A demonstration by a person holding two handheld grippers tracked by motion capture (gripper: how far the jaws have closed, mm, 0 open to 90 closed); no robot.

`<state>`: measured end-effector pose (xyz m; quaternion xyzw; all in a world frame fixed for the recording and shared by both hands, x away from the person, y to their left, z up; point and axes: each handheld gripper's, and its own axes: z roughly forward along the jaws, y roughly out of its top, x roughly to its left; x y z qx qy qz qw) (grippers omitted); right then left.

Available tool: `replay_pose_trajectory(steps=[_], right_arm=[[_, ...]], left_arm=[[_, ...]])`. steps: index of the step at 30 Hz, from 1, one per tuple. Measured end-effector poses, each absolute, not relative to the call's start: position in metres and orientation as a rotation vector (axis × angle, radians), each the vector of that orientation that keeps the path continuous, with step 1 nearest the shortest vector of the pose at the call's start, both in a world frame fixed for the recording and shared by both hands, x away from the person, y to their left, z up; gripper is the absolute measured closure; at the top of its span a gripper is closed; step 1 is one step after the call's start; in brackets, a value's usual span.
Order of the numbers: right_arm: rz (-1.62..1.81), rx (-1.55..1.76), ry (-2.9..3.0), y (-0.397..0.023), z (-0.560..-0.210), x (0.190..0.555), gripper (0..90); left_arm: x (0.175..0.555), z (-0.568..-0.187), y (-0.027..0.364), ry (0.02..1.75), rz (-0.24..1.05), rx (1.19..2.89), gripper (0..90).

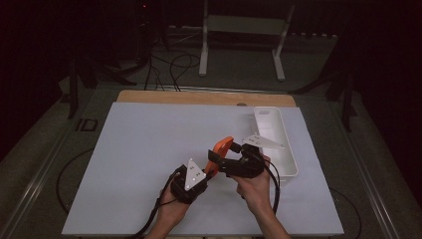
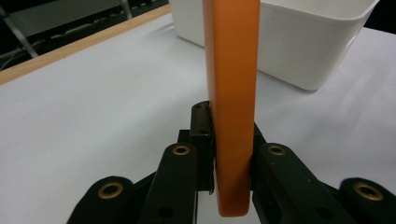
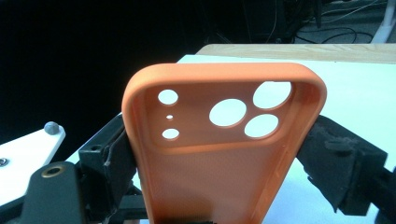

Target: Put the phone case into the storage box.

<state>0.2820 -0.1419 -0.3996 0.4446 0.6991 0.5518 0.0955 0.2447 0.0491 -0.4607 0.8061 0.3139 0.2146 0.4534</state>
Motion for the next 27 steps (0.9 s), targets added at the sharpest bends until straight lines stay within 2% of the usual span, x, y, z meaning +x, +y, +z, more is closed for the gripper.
replay_pose_trajectory(steps=[4, 9, 18, 27], right_arm=[[1.639, 1.313, 2.078, -0.142, -0.400, 0.282, 17.0], [1.643, 1.314, 2.070, -0.142, -0.400, 0.282, 17.0], [1.641, 1.316, 2.066, -0.143, -0.400, 0.282, 17.0], [1.641, 1.312, 2.068, -0.144, -0.399, 0.283, 17.0]], left_arm=[[0.246, -0.460, 0.051, 0.757, 0.488, 1.996, 75.8], [0.248, -0.459, 0.054, 0.774, 0.467, 1.997, 50.6], [0.250, -0.455, 0.063, 0.828, 0.498, 1.977, 16.1], [0.252, -0.452, 0.075, 0.852, 0.487, 1.953, 4.1]])
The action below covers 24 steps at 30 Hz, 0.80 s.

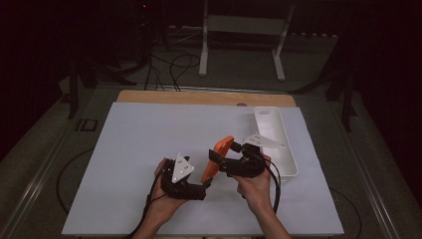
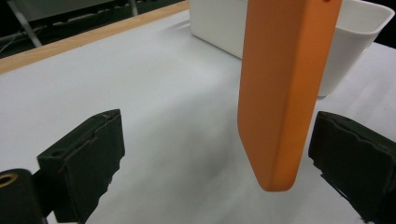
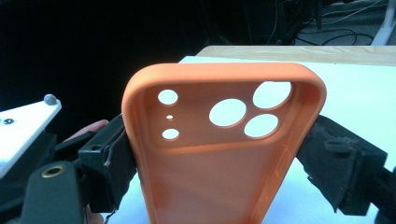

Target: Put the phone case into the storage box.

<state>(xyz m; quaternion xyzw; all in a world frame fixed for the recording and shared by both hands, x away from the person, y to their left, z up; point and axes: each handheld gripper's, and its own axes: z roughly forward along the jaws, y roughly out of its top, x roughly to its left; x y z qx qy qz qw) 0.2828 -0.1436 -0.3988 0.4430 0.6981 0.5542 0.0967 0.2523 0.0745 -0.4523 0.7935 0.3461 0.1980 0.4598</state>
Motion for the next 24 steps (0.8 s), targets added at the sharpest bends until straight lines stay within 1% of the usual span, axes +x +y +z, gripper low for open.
replay_pose_trajectory(steps=[11, 24], right_arm=[[1.637, 1.310, 2.062, -0.145, -0.396, 0.283, 17.0], [1.630, 1.303, 2.058, -0.146, -0.392, 0.285, 17.0]], left_arm=[[0.252, -0.448, 0.091, 0.862, 0.462, 1.927, 1.4], [0.253, -0.448, 0.116, 0.891, 0.462, 1.890, 1.0]])
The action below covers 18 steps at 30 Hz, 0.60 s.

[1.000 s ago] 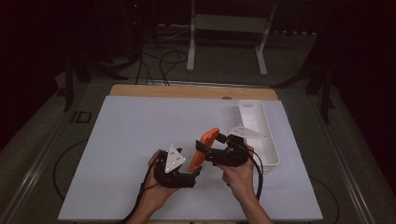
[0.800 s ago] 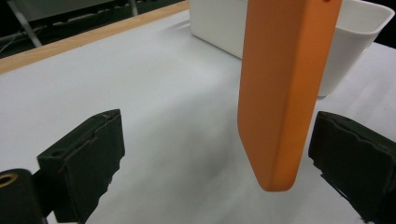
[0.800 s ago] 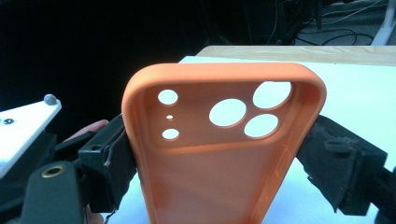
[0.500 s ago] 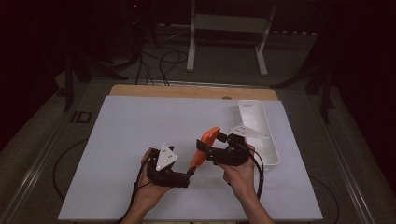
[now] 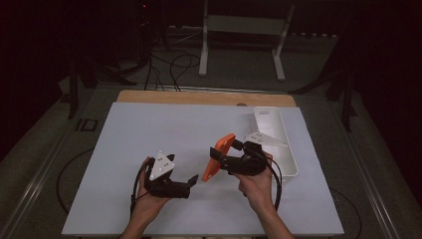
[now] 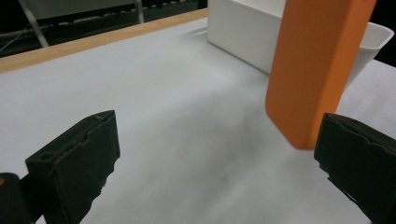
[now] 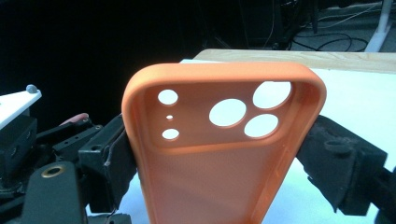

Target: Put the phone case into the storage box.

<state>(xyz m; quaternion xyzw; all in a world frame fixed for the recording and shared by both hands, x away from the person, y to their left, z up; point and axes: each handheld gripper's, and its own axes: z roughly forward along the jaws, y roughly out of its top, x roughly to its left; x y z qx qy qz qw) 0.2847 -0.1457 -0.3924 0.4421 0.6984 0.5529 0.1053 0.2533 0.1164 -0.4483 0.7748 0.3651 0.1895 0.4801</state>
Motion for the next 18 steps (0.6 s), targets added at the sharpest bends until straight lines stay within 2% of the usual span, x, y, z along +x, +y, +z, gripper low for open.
replay_pose_trajectory(steps=[18], right_arm=[[1.632, 1.327, 2.038, -0.151, -0.390, 0.289, 16.9]], left_arm=[[0.259, -0.455, 0.150, 0.959, 0.509, 1.895, 0.7]])
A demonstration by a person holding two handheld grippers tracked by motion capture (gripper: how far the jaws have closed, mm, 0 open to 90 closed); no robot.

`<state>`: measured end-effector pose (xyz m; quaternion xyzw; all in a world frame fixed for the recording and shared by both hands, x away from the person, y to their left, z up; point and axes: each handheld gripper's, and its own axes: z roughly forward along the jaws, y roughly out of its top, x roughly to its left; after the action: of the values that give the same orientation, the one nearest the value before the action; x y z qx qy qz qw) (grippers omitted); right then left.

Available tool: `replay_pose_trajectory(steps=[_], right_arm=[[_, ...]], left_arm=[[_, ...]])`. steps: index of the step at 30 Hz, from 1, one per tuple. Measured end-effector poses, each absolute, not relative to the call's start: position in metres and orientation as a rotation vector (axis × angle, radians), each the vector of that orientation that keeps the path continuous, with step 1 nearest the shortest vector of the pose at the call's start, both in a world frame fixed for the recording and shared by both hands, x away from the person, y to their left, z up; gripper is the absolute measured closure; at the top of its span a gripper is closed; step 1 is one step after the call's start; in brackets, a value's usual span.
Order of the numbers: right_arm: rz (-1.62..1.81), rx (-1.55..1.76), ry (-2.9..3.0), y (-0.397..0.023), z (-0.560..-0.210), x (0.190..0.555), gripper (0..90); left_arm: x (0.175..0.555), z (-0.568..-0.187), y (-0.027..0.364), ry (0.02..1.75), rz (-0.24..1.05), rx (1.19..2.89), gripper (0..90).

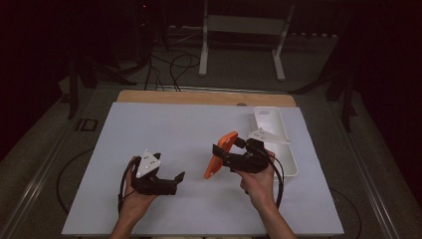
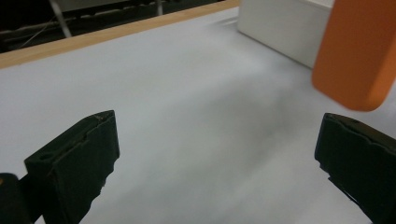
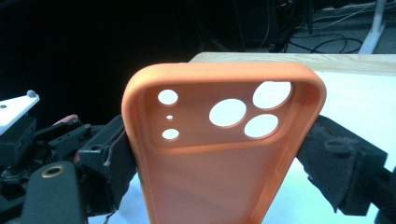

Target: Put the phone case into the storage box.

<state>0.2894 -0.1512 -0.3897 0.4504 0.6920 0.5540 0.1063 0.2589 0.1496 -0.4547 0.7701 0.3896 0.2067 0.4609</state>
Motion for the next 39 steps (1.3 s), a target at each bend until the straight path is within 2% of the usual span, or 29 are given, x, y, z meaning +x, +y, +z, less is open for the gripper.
replay_pose_trajectory(steps=[39], right_arm=[[1.578, 1.348, 1.967, -0.166, -0.375, 0.310, 16.9]], left_arm=[[0.246, -0.475, 0.215, 1.067, 0.580, 1.851, 0.4]])
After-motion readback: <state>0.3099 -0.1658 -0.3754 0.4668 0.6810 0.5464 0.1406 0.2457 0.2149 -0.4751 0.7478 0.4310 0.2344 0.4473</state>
